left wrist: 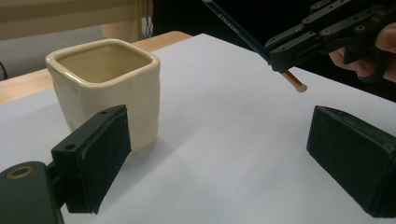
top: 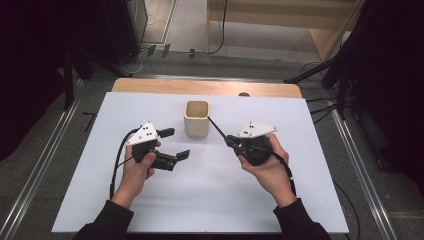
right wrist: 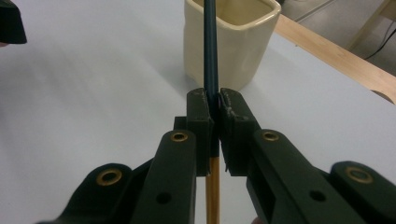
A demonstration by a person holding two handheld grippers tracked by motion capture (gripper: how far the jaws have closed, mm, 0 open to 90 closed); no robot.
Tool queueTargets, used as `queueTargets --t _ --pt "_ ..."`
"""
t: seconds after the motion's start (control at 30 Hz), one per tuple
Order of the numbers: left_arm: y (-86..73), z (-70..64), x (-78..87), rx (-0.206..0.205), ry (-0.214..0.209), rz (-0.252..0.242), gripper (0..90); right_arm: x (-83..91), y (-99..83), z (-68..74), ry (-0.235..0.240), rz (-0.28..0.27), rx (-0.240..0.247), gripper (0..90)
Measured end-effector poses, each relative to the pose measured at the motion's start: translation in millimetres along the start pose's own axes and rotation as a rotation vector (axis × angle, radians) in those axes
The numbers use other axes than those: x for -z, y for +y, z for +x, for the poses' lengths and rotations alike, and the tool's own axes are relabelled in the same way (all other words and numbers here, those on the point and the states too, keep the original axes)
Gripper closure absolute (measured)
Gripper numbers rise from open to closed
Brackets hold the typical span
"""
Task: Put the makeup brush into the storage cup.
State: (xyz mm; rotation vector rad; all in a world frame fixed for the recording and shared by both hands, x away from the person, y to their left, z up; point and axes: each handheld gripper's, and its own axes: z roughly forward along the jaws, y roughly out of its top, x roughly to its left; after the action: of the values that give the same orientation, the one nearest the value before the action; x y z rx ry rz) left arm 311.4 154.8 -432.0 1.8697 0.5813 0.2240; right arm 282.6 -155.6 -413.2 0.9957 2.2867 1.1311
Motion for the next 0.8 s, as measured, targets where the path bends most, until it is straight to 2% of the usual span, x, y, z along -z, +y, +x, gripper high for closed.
queueTargets --t 0.17,0.27,0.3,0.8 --pt "-0.3 -0.3 -0.8 0.000 -0.007 0.003 7.0 -1.5 0.6 3.8 0.018 0.002 0.018 84.8" --pt "-0.1 0.5 0.1 0.009 -0.009 0.002 9.7 -2.3 0.7 5.7 0.021 0.007 0.026 84.9" --pt "-0.1 0.4 0.4 0.010 -0.007 -0.001 13.5 -3.1 0.9 7.3 0.028 0.007 0.030 84.8" --pt "0.7 -0.6 1.0 0.017 -0.039 0.008 15.2 -6.2 1.6 15.0 0.049 0.007 0.078 84.8"
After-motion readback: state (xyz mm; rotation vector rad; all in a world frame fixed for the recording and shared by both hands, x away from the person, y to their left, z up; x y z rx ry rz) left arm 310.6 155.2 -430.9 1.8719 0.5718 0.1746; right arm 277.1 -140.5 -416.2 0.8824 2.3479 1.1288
